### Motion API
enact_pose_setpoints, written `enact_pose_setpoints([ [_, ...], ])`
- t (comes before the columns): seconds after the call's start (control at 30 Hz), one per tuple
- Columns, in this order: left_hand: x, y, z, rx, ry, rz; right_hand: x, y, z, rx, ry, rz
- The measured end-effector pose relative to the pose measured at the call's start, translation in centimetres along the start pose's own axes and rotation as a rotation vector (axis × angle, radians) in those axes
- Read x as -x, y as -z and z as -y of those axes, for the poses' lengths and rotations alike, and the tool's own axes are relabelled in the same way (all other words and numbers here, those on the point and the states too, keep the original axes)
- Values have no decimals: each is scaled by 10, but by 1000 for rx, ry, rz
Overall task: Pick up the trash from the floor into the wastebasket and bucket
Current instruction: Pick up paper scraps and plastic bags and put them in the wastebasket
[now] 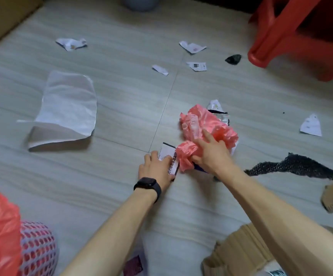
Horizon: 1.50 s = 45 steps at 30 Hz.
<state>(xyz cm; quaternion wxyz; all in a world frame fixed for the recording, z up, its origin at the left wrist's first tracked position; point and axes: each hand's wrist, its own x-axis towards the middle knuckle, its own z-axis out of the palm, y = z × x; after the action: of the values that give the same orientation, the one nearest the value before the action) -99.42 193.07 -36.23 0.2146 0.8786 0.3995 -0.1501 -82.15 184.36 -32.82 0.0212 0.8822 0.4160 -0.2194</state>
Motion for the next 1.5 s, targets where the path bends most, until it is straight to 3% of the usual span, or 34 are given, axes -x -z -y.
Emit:
enact_pose_setpoints([
  [0.17, 7, -17, 10, 269, 134, -47, 23, -33, -6, -83, 48, -106],
  [0.43, 58, 12, 32, 271, 285, 29, 101, -9, -10, 24, 175, -194],
  [0.83, 42, -9, 9, 84, 217, -15, 150, -64, -40, 37, 111, -45],
  [1.0, 41, -20, 21, 288, 246, 2, 166, -86, -35, -11, 53, -44],
  [1.13, 56, 18, 23, 287, 122, -81, 159, -51, -31, 16, 138, -75],
  [1.27, 104, 89, 24, 300, -12, -231, 171, 7, -4, 50, 230, -214],
  [1.5, 236, 209, 93, 465, 87, -559, 231, 102, 95, 5, 447, -484],
])
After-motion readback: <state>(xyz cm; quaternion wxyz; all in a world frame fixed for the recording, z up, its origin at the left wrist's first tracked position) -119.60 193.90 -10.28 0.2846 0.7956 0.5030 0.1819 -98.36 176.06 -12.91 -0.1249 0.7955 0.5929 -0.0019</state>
